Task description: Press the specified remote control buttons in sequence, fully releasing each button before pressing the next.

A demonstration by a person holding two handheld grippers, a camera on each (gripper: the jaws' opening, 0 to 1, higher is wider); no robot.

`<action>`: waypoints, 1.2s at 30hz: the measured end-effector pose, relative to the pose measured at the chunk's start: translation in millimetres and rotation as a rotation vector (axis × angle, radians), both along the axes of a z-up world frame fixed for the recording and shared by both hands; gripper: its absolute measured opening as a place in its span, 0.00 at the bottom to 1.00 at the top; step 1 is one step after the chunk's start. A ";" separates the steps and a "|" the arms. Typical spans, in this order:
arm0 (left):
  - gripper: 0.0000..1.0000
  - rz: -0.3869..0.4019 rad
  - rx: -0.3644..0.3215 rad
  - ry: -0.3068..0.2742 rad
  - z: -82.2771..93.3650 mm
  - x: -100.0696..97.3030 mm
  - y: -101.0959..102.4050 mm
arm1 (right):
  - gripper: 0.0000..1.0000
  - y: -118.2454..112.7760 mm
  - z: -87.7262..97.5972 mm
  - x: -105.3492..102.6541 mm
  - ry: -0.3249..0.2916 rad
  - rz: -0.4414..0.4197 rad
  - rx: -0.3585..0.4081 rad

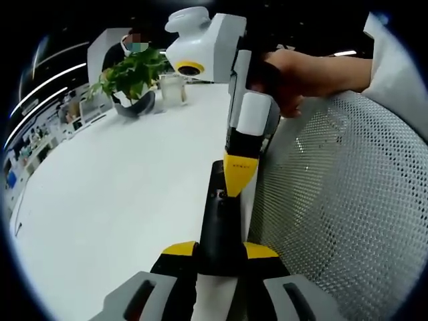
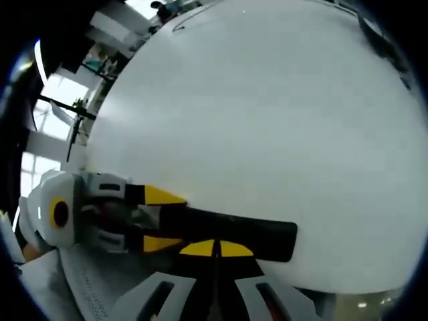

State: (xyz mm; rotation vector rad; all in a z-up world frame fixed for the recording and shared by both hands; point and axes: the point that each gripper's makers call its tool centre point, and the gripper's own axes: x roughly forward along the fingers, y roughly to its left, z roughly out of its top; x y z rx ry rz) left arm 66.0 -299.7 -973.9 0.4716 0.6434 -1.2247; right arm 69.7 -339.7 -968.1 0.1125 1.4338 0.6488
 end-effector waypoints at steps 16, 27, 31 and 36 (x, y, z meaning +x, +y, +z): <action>0.25 -0.006 -0.001 -0.001 0.4 -0.1 0.0 | 0.00 0.3 -1.9 -3.4 0.022 0.007 0.005; 0.25 -0.010 -0.004 -0.002 0.4 -1.0 -0.1 | 0.00 0.0 -0.1 -3.3 0.073 -0.035 0.040; 0.25 -0.006 -0.008 -0.001 0.3 -1.5 -0.7 | 0.00 6.0 7.3 4.6 0.014 -0.040 0.079; 0.25 -0.005 -0.009 -0.001 0.4 -2.4 -0.5 | 0.00 13.4 7.8 4.7 0.006 -0.039 0.117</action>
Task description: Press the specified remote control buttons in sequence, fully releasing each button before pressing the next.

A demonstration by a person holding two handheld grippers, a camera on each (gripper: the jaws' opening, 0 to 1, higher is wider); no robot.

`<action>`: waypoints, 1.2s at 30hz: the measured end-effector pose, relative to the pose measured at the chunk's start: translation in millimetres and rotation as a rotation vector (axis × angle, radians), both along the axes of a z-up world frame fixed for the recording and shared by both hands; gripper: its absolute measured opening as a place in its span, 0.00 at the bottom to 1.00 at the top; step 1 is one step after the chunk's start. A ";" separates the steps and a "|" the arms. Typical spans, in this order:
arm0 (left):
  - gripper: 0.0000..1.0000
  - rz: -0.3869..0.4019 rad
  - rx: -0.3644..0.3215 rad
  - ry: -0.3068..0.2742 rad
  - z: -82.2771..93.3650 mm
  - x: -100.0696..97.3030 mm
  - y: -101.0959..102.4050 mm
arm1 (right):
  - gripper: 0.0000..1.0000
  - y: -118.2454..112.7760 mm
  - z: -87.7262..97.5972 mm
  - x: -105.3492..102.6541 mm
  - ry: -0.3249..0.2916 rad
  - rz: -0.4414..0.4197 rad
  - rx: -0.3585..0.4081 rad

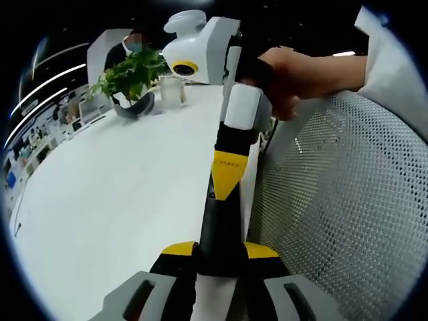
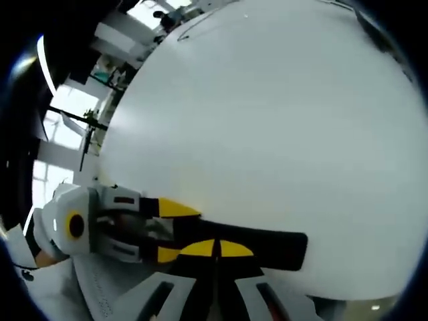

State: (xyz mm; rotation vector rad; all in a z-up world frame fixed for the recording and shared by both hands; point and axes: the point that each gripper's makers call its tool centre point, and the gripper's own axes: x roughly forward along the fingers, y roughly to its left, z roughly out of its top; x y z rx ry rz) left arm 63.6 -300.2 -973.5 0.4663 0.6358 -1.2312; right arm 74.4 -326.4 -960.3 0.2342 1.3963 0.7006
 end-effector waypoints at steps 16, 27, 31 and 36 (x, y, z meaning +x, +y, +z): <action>0.25 -0.001 0.003 0.000 -0.3 0.0 1.4 | 0.00 2.1 -5.9 0.2 -0.028 0.031 -0.022; 0.24 0.009 0.055 0.016 -1.0 0.4 6.3 | 0.00 1.7 -6.8 2.4 -0.013 -0.014 0.003; 0.24 0.003 0.054 0.014 -1.4 0.1 6.5 | 0.00 1.6 -5.9 3.2 0.001 -0.025 0.020; 0.24 0.000 0.051 0.013 -1.4 -0.1 6.2 | 0.00 3.4 -5.5 1.2 -0.019 0.008 0.001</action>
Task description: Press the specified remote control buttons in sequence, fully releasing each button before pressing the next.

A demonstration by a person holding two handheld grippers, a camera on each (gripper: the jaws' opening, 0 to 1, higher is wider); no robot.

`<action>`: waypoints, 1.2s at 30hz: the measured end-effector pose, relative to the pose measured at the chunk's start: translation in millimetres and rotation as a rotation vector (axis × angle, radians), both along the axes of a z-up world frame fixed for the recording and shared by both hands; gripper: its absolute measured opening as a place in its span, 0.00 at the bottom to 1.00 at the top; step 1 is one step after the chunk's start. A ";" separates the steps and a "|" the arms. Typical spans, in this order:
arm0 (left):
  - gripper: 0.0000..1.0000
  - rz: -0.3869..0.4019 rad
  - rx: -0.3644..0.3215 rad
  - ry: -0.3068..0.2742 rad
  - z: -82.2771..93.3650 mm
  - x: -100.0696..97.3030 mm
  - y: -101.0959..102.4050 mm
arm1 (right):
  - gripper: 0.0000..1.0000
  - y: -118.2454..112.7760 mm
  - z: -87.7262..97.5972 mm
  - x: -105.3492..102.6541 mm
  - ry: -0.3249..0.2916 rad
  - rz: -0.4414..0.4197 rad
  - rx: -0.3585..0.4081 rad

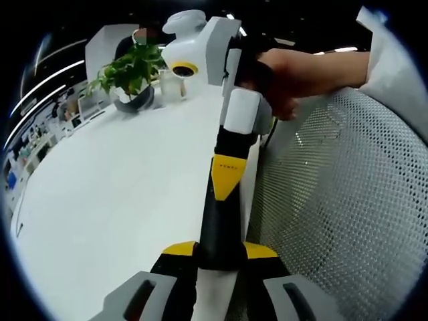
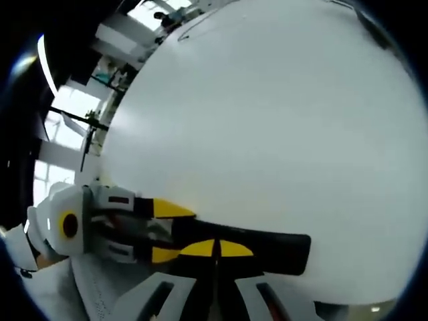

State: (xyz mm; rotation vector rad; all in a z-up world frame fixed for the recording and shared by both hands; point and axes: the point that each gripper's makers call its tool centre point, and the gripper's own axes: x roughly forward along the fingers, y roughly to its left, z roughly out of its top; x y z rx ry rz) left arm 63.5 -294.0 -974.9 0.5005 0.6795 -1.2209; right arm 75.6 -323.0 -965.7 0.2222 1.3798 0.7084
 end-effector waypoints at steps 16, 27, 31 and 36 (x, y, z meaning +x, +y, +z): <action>0.24 0.007 -0.008 -0.003 0.1 -0.5 -0.8 | 0.00 11.5 5.0 -1.4 -0.047 0.054 0.025; 0.25 0.005 -0.009 -0.006 0.4 -0.2 -3.0 | 0.00 8.3 -0.3 -2.6 -0.052 0.071 -0.009; 0.26 0.004 -0.013 -0.018 1.0 -0.9 -6.8 | 0.00 8.5 -1.2 -1.3 -0.059 0.074 -0.015; 0.24 0.020 -0.030 0.005 1.4 0.6 -6.2 | 0.00 9.1 -1.6 0.2 -0.074 0.064 -0.025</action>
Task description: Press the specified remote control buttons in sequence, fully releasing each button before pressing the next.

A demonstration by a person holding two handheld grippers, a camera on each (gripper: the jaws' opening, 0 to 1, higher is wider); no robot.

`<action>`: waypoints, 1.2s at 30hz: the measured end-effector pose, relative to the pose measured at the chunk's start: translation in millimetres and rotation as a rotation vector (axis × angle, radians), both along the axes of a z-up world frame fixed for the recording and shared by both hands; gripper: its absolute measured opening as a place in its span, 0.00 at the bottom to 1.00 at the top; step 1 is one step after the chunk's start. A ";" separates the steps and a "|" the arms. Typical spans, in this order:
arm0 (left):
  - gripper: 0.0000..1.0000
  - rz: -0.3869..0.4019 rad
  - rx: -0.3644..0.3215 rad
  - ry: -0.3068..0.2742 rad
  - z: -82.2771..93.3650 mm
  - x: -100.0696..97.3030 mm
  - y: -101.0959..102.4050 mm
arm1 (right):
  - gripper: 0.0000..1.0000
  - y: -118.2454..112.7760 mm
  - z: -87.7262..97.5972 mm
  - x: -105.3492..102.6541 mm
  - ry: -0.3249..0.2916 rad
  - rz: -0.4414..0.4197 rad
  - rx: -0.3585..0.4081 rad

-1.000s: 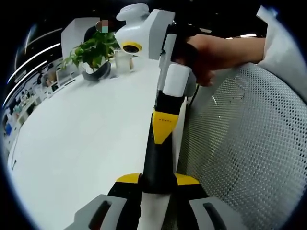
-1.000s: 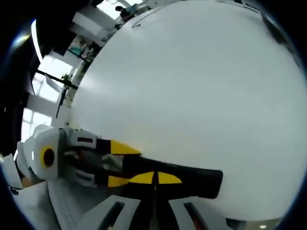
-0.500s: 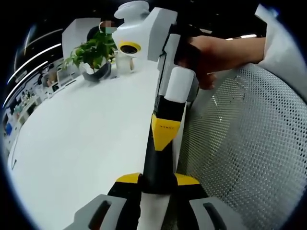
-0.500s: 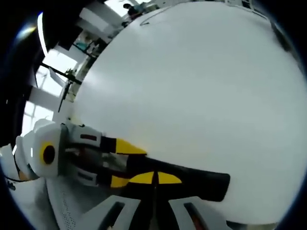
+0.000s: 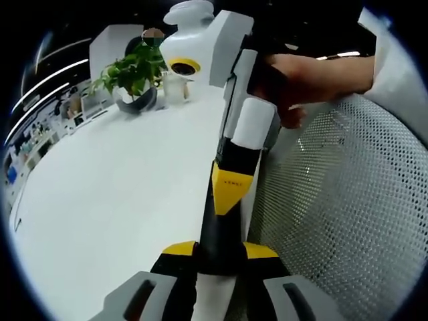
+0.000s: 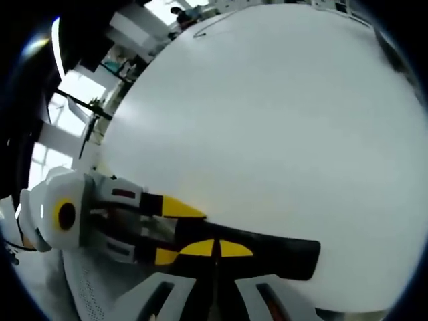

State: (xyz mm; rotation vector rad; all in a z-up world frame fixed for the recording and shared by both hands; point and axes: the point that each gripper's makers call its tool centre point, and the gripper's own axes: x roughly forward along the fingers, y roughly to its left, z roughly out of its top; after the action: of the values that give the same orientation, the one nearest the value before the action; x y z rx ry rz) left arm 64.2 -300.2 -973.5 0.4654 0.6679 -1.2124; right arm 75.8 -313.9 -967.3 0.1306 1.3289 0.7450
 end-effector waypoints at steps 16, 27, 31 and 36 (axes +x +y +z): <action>0.24 -0.009 -0.010 -0.015 -1.1 -1.2 3.4 | 0.00 1.0 -0.8 0.3 -0.095 -0.051 -0.106; 0.24 -0.018 -0.071 0.005 -0.3 0.1 3.3 | 0.00 1.2 0.2 -1.5 -0.203 -0.071 -0.160; 0.24 -0.022 -0.074 0.001 -0.5 0.3 1.9 | 0.00 -1.8 0.3 -3.0 -0.135 -0.124 -0.152; 0.24 -0.037 -0.061 -0.023 -0.8 1.5 -0.1 | 0.00 -14.6 13.0 11.2 -0.156 -0.242 -0.109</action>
State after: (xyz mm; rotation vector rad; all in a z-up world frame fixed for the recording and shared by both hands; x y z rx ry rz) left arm 65.6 -300.4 -974.3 0.4412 0.6033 -1.2571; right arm 87.0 -328.5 -954.3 0.1405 1.1776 0.4671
